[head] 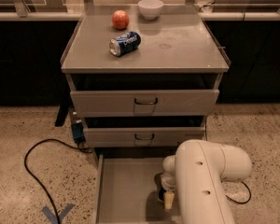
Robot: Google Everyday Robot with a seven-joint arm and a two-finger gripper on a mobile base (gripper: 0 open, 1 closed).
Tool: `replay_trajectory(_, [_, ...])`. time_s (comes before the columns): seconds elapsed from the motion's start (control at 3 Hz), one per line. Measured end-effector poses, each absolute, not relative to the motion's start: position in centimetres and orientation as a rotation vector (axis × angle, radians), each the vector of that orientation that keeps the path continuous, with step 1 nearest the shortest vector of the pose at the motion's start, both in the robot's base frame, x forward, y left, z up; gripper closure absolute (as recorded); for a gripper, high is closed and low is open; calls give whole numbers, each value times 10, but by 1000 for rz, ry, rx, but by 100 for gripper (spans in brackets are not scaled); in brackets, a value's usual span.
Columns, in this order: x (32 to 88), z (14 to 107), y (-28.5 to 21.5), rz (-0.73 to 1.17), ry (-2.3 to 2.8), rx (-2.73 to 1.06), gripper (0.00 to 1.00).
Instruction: Pick sponge from bottom drawer and place on counter
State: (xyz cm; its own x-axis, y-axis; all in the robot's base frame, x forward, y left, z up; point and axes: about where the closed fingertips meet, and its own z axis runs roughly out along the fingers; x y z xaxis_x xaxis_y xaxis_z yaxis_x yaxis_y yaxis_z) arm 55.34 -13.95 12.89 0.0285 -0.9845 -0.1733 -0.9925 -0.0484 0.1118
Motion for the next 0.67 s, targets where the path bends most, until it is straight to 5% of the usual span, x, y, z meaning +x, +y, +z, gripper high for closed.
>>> replay_trajectory(0.67, [560,98,-141,444,1966,-2327,0])
